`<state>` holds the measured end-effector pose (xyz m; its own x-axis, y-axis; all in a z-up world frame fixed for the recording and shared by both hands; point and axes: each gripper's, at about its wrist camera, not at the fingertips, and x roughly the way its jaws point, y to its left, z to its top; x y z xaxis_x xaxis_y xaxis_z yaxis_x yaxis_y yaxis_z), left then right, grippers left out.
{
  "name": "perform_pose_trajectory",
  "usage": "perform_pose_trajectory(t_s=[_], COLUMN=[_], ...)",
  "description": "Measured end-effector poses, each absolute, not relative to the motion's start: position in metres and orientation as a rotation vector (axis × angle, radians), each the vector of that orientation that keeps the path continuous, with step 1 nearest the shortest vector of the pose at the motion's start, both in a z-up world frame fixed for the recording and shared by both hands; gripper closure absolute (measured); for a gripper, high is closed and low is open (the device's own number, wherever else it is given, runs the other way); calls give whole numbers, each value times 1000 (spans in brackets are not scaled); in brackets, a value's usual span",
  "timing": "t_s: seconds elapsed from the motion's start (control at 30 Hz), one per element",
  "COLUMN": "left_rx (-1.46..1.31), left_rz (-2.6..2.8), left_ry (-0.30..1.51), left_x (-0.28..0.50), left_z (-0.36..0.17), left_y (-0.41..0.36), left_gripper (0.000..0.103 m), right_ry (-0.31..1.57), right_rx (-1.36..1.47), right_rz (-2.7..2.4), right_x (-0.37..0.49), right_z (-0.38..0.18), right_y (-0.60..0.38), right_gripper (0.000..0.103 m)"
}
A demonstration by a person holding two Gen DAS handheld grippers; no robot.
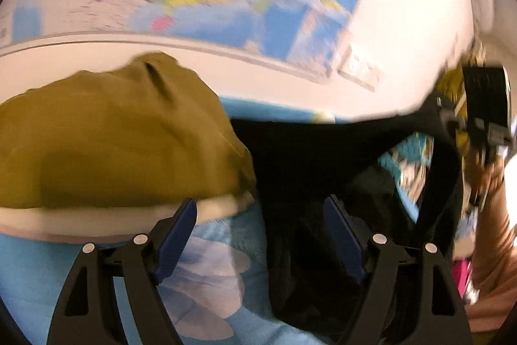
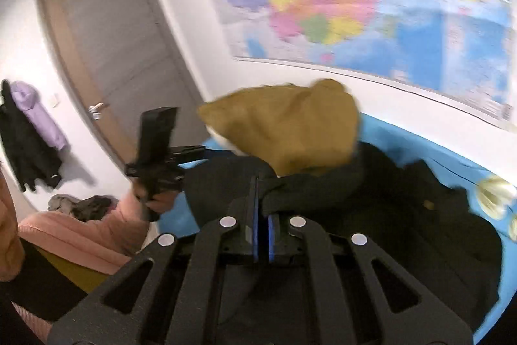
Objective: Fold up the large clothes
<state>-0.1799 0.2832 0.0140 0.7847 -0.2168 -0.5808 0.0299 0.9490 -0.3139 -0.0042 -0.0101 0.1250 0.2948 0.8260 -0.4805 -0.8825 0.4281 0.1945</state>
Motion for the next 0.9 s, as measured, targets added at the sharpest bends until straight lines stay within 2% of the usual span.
perform_pose_trajectory(t_s=[0.1, 0.17, 0.2, 0.23, 0.3, 0.33, 0.5, 0.57, 0.67, 0.7, 0.77, 0.8, 0.83, 0.9], left_rx=[-240, -189, -161, -122, -89, -63, 76, 97, 104, 102, 102, 92, 82, 59], left_rz=[-178, -196, -192, -169, -160, -148, -113, -106, -88, -79, -57, -50, -45, -43], left_ry=[741, 792, 811, 833, 855, 861, 850, 871, 886, 882, 870, 868, 866, 847], left_x=[-160, -146, -140, -132, -123, -117, -99, -89, -74, -71, -66, -64, -62, -61], left_z=[-8, -24, -30, -37, -45, -47, -54, -60, -68, -68, -67, -65, -63, -56], left_y=[259, 242, 236, 228, 221, 216, 196, 193, 194, 194, 192, 192, 193, 195], left_gripper=[25, 25, 25, 25, 26, 26, 26, 30, 38, 41, 49, 57, 60, 75], right_ry=[665, 729, 751, 773, 794, 801, 829, 849, 845, 839, 831, 819, 806, 743], right_rx=[-112, -84, -54, -7, 72, 104, 382, 377, 355, 353, 322, 287, 244, 147], right_rz=[1018, 960, 934, 919, 900, 903, 982, 980, 1003, 1011, 1068, 1084, 1061, 1044], right_x=[18, 29, 34, 39, 40, 41, 19, 11, 9, 9, 15, 14, 15, 14], right_z=[88, 57, 40, 24, -2, -11, -64, -78, -83, -81, -76, -69, -61, -30], right_y=[-22, -30, -36, -44, -62, -70, -109, -101, -81, -77, -64, -64, -65, -77], right_gripper=[90, 68, 49, 39, 36, 29, 17, 16, 20, 29, 65, 94, 98, 98])
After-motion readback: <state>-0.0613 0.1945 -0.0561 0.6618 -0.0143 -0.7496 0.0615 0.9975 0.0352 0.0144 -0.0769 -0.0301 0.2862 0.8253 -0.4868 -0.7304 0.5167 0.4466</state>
